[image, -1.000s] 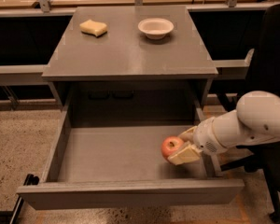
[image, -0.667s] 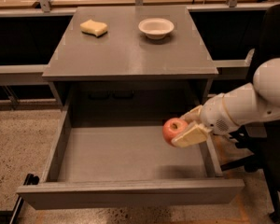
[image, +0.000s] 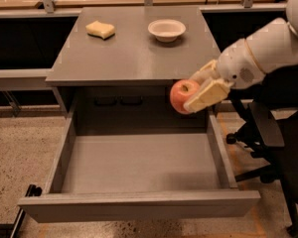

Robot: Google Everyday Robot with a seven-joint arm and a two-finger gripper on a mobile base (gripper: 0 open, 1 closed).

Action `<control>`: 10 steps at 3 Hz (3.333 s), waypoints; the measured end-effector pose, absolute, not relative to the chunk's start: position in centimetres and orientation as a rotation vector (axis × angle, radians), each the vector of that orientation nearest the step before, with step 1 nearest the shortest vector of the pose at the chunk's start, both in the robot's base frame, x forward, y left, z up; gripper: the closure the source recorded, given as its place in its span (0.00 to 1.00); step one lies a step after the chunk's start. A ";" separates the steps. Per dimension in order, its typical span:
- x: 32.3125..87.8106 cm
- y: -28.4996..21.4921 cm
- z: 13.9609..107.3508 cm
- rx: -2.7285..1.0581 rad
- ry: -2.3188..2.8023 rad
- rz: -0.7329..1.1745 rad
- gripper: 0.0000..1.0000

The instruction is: Pick apple from top drawer and place on counter

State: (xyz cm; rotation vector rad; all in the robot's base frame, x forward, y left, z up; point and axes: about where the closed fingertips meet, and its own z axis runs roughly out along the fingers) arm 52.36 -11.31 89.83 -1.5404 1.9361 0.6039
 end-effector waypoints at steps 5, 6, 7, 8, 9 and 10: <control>68.1 -10.0 95.0 -1.258 1.817 0.407 1.00; 67.5 -9.8 95.3 -1.269 1.806 0.410 1.00; 67.4 -10.1 93.9 -1.222 1.846 0.417 1.00; 69.5 -10.4 93.3 -1.175 1.851 0.385 0.83; 72.0 -11.1 92.2 -1.143 1.874 0.370 0.62; 74.4 -12.3 90.8 -1.094 1.910 0.374 0.37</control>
Offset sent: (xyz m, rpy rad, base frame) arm 0.0224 0.0024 0.0184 0.0746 -0.0953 -0.1022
